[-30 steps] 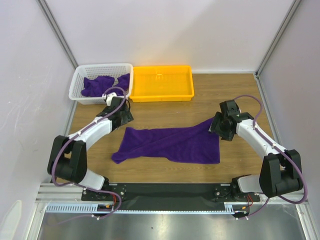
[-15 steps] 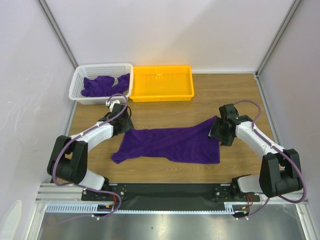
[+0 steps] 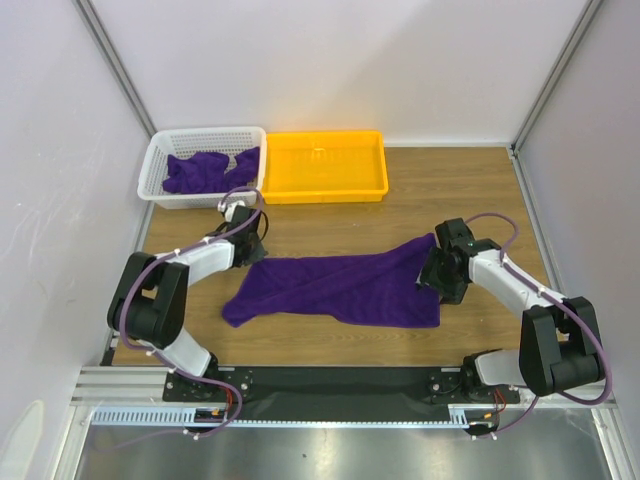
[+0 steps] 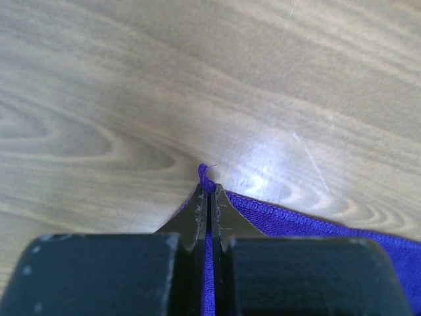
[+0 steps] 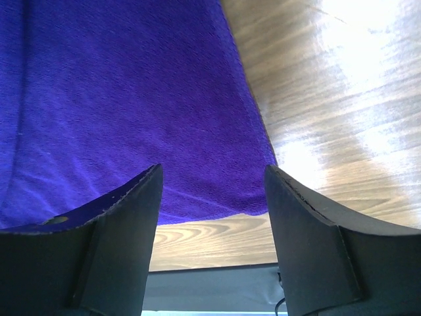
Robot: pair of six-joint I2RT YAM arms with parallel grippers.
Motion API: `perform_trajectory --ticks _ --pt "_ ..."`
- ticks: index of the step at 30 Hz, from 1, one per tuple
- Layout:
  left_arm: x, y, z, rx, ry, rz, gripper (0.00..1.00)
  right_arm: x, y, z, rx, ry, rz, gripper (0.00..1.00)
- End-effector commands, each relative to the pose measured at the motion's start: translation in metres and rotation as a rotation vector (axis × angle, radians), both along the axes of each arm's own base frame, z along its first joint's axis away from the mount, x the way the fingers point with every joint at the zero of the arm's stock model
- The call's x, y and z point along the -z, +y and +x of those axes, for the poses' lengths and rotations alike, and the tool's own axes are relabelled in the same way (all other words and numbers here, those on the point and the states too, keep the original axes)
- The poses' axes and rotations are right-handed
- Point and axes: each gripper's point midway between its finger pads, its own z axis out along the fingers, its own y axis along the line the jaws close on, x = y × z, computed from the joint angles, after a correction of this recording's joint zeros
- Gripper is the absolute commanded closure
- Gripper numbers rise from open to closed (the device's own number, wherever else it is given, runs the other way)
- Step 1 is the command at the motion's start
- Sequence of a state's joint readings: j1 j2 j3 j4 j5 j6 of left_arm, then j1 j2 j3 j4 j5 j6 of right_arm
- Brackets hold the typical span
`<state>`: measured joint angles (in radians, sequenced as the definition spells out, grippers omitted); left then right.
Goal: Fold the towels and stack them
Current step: Flatten out the crumpled towel
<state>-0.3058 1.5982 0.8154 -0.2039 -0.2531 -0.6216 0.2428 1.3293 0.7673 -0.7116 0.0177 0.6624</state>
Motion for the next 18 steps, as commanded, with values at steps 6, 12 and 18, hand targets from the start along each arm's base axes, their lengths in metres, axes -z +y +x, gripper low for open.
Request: perform_trajectory --ticks 6,12,18 --pt "-0.036 0.009 0.034 -0.095 -0.133 0.047 1.0 0.007 0.002 -0.006 0.012 0.007 0.005 0.34" --pt "-0.059 0.022 0.047 -0.168 -0.227 0.083 1.0 0.014 0.0 -0.011 0.013 0.026 -0.008 0.35" --pt "-0.08 0.029 0.064 -0.188 -0.303 0.124 1.0 0.023 -0.002 -0.015 0.012 0.047 -0.016 0.37"
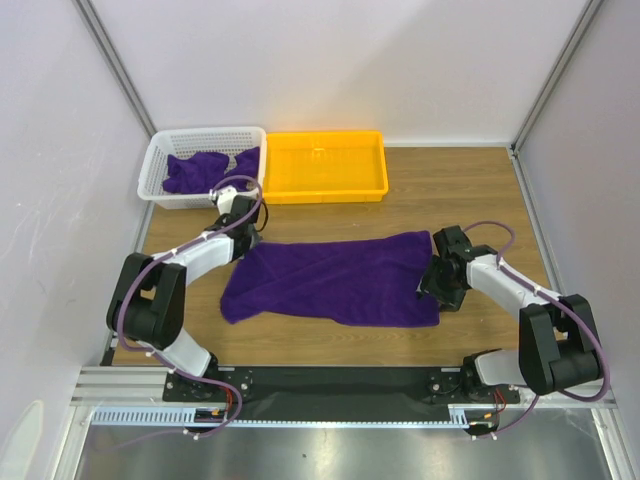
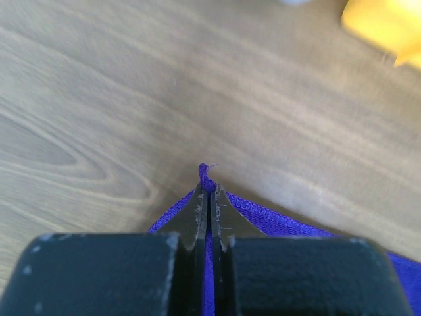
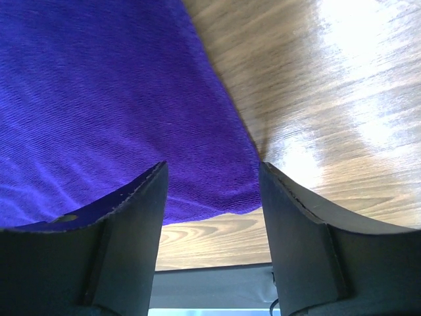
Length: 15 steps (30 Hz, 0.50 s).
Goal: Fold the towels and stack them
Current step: Flatten out the crumpled towel
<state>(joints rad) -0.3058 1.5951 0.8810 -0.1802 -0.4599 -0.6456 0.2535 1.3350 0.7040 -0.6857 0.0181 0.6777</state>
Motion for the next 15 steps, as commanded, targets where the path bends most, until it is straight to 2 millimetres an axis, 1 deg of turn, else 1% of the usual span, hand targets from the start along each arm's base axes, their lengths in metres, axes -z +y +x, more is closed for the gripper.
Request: perform_trajectory --ticks 1,6,7,10,14,15 --pt "-0.049 0.006 0.032 -0.053 -0.166 0.033 1.0 0.006 -0.001 0.0 0.009 0.008 -0.011 0.38" --pt "-0.05 0.012 0.044 -0.079 -0.181 0.084 1.0 0.01 -0.003 -0.002 0.01 0.014 -0.022 0.44" --pt "-0.051 0.013 0.045 -0.085 -0.183 0.091 1.0 0.012 -0.004 -0.003 0.008 0.017 -0.028 0.48" --pt "-0.049 0.018 0.049 -0.103 -0.192 0.116 1.0 0.013 -0.007 -0.006 0.011 0.03 -0.04 0.52" --pt "-0.045 0.022 0.055 -0.122 -0.186 0.141 1.0 0.012 -0.011 -0.01 0.021 0.036 -0.062 0.56" --pt "-0.04 0.022 0.055 -0.123 -0.174 0.147 1.0 0.012 -0.013 -0.011 0.024 0.037 -0.073 0.56"
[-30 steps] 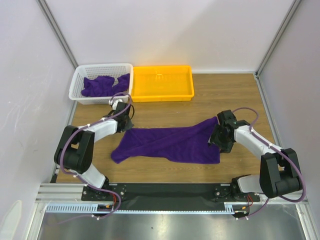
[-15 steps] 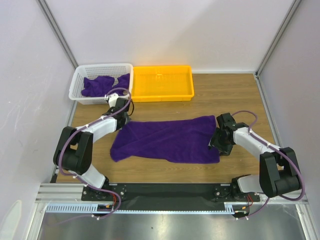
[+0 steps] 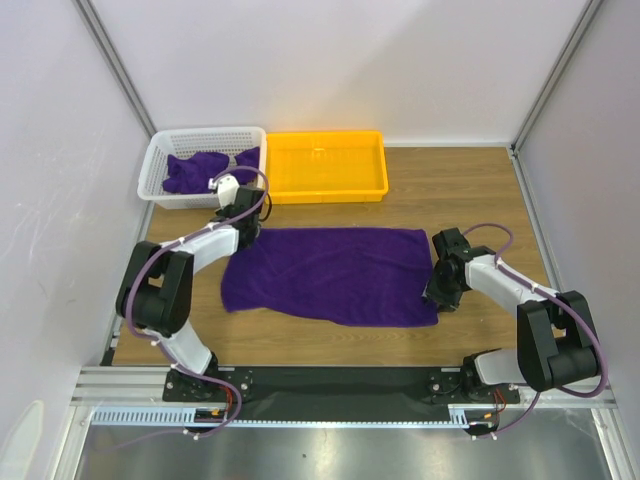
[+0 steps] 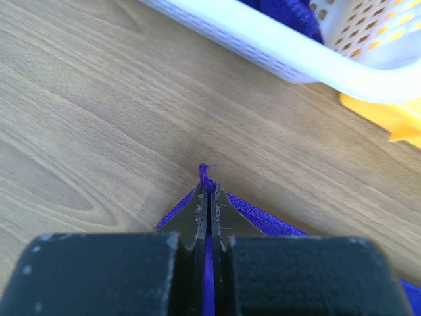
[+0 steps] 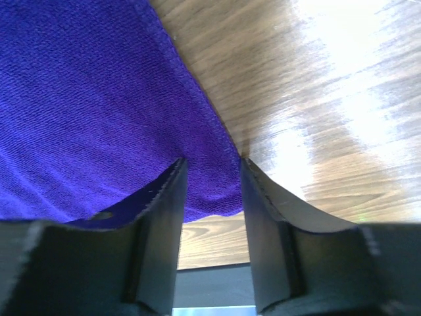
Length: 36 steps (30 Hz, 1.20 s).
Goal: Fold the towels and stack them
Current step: Flatten out the crumpled towel
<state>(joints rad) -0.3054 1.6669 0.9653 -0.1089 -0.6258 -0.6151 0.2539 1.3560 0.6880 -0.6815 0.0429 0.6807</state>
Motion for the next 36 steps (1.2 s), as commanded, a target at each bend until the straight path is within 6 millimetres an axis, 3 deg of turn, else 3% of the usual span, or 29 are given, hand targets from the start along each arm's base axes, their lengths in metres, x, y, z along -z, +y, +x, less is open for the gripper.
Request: perform_trajectory --ticks 1,4,6,10,11,16,21,26,32,33,36 --pt "-0.018 0.005 0.02 -0.038 -0.065 0.033 0.99 0.002 -0.009 -0.008 0.018 0.017 -0.048 0.58" --pt "-0.017 0.001 0.022 -0.017 -0.048 0.023 0.95 0.0 -0.013 -0.008 0.022 0.017 -0.067 0.59" --pt "-0.02 -0.005 0.022 0.021 -0.04 0.007 0.84 -0.002 -0.015 -0.006 0.026 0.015 -0.075 0.6" --pt "-0.03 -0.02 0.012 0.107 -0.025 -0.064 0.48 -0.006 -0.016 -0.003 0.029 0.012 -0.081 0.62" --pt "-0.038 -0.023 0.008 0.121 -0.037 -0.079 0.32 -0.007 -0.016 -0.003 0.029 0.01 -0.082 0.62" --pt "-0.058 -0.022 -0.024 0.154 0.002 -0.111 0.14 -0.007 -0.017 -0.002 0.033 0.01 -0.077 0.66" --pt "-0.063 -0.022 -0.07 0.215 0.028 -0.162 0.12 -0.007 -0.021 0.004 0.058 -0.013 -0.089 0.68" --pt "-0.027 -0.022 -0.117 0.201 0.134 -0.22 0.14 -0.011 -0.032 0.024 0.102 -0.056 -0.083 0.68" --pt "-0.016 -0.054 -0.141 0.192 0.14 -0.348 0.16 -0.017 -0.047 0.075 0.125 -0.148 -0.084 0.66" --pt "-0.014 -0.054 -0.144 0.182 0.144 -0.344 0.15 -0.007 -0.054 0.08 0.133 -0.123 -0.09 0.67" --pt "-0.004 -0.056 -0.156 0.143 0.171 -0.343 0.16 -0.006 -0.057 0.104 0.126 -0.13 -0.083 0.69"
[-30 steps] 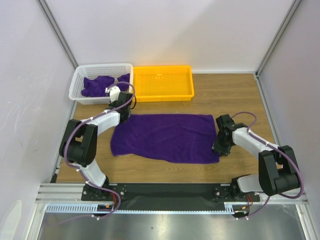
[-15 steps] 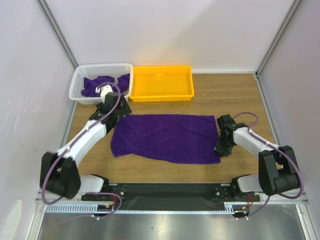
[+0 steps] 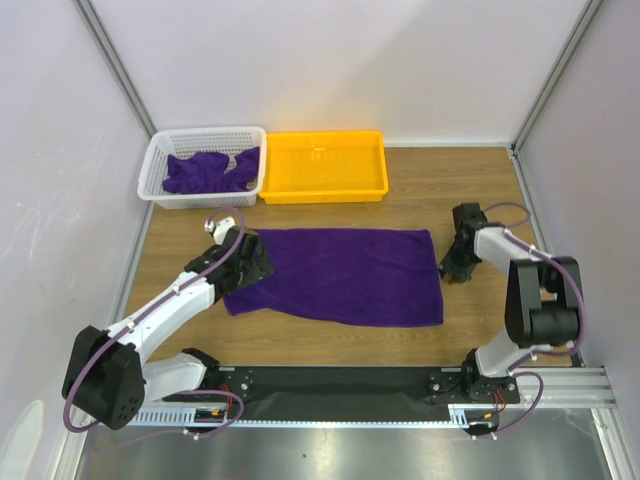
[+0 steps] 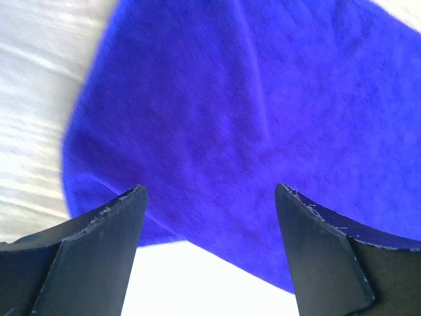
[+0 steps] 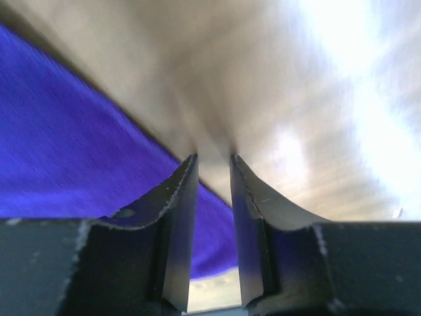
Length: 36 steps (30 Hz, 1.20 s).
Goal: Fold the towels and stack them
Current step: Flatten out the crumpled towel
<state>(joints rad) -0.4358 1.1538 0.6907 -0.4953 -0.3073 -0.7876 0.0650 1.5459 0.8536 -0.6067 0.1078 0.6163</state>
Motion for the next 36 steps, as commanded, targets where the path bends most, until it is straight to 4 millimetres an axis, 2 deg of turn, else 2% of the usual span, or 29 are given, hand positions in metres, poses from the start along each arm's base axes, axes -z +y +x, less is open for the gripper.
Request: perform_trajectory --ticks 1,4,5,7,10,13,14,17,18,19,21,22,25,26,32,35,36 --pt "0.003 -0.003 -0.011 -0.077 0.005 -0.033 0.16 -0.002 -0.01 0.045 -0.026 -0.059 -0.025 0.69" --pt "0.019 0.004 -0.023 -0.119 0.049 0.004 0.17 0.0 -0.011 0.06 -0.038 -0.051 -0.034 0.71" --pt "0.024 0.005 -0.029 -0.116 0.061 0.02 0.17 -0.008 -0.011 0.071 -0.038 -0.075 -0.03 0.71" --pt "0.03 0.007 -0.032 -0.123 0.072 0.035 0.19 -0.014 -0.007 0.079 -0.042 -0.098 -0.016 0.71" --pt "0.037 0.003 -0.03 -0.097 0.054 0.052 0.21 -0.041 0.002 0.09 -0.056 -0.178 0.032 0.69" --pt "0.041 0.002 -0.03 -0.081 0.06 0.069 0.24 -0.06 0.012 0.089 -0.071 -0.231 0.067 0.67" --pt "0.04 0.0 -0.029 -0.077 0.059 0.069 0.24 -0.075 0.019 0.087 -0.087 -0.27 0.078 0.66" --pt "0.041 -0.001 -0.027 -0.071 0.061 0.08 0.25 -0.088 0.035 0.073 -0.103 -0.295 0.089 0.64" --pt "0.042 0.0 -0.026 -0.076 0.061 0.084 0.25 -0.099 0.048 0.067 -0.118 -0.329 0.108 0.63" --pt "0.043 0.001 -0.025 -0.081 0.06 0.093 0.24 -0.091 0.053 0.057 -0.119 -0.312 0.116 0.62" --pt "0.048 0.001 -0.024 -0.091 0.073 0.105 0.25 -0.087 0.064 0.047 -0.121 -0.314 0.141 0.62" --pt "0.05 0.0 -0.024 -0.089 0.083 0.106 0.27 -0.078 0.071 0.035 -0.106 -0.293 0.164 0.62" --pt "0.062 -0.002 -0.026 -0.079 0.125 0.112 0.34 -0.063 0.082 0.025 -0.092 -0.283 0.199 0.62" --pt "0.064 -0.007 -0.025 -0.062 0.132 0.099 0.37 -0.051 0.086 0.015 -0.079 -0.25 0.226 0.62" --pt "0.068 -0.015 -0.033 -0.013 0.145 0.107 0.53 -0.023 0.09 0.011 -0.074 -0.215 0.219 0.63" --pt "0.069 -0.018 -0.042 0.01 0.151 0.099 0.6 -0.015 0.091 0.015 -0.085 -0.203 0.207 0.63" --pt "0.07 -0.02 -0.045 0.017 0.156 0.091 0.65 -0.014 0.092 0.019 -0.092 -0.211 0.207 0.63"
